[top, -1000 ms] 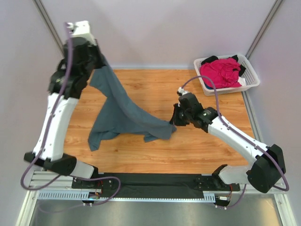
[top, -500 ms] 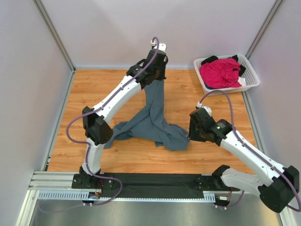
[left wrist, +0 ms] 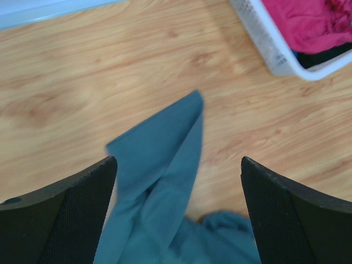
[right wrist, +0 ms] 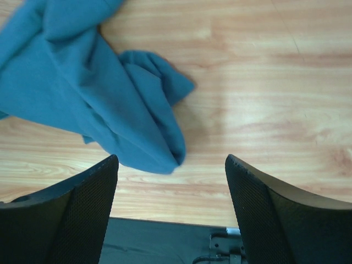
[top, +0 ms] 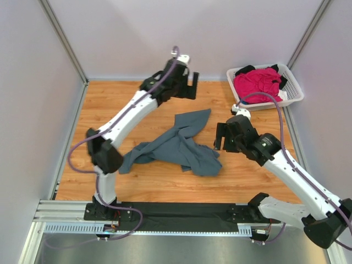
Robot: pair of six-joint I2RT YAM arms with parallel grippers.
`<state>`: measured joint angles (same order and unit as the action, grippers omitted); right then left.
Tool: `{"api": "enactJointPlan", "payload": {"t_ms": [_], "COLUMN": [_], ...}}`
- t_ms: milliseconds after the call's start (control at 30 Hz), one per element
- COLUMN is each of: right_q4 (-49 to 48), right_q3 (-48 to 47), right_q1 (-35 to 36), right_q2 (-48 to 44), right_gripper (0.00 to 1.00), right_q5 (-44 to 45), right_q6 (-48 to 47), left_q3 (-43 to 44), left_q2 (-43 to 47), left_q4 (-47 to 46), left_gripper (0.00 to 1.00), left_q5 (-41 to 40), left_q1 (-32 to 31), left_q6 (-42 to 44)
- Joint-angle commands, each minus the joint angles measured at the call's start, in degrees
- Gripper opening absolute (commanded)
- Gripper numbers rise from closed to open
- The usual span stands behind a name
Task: Fold and stack the t-shirts
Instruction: Flatten the tshirt out
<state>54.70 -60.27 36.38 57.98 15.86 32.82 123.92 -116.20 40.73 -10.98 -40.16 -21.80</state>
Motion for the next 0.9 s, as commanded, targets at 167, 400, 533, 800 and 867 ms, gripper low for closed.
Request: {"api": "enactJointPlan", "payload": {"t_ms": [167,400,533,800,867], "right_q4": [-16.98,-18.75,-20.51,-19.36,-19.63], "right_q3": [-6.34,-13.56,-11.28,-7.58,-6.97], "right_q1": [2.90,4.57,5.02,5.02,4.93], "right_q2": [14.52,25.78,25.61,24.56,24.29], "right_gripper": [0.80,0.80,0.80,0.80,0.80], "right_q5": [-5.04,-6.54,-6.89,-6.28,-6.19], "right_q6": [-4.34,-3.55,-2.23,-2.14,-2.23], "left_q3": [-51.14,-78.10,-89.96,-100.27,-102.12], "left_q2": [45.30,64.24,76.35,92.46,95.80], "left_q4": [5.14,11.30,12.18,16.22,17.36], "left_gripper": [0.99,0.92,0.94,0.90,0.85], "left_q5": [-4.13,-2.73,-2.81,-7.73,-9.84], "left_q1": [12.03,14.93,15.11,15.64,15.73], "left_q6": [-13.14,-34.04,-45.85,-64.14,-67.66]}}
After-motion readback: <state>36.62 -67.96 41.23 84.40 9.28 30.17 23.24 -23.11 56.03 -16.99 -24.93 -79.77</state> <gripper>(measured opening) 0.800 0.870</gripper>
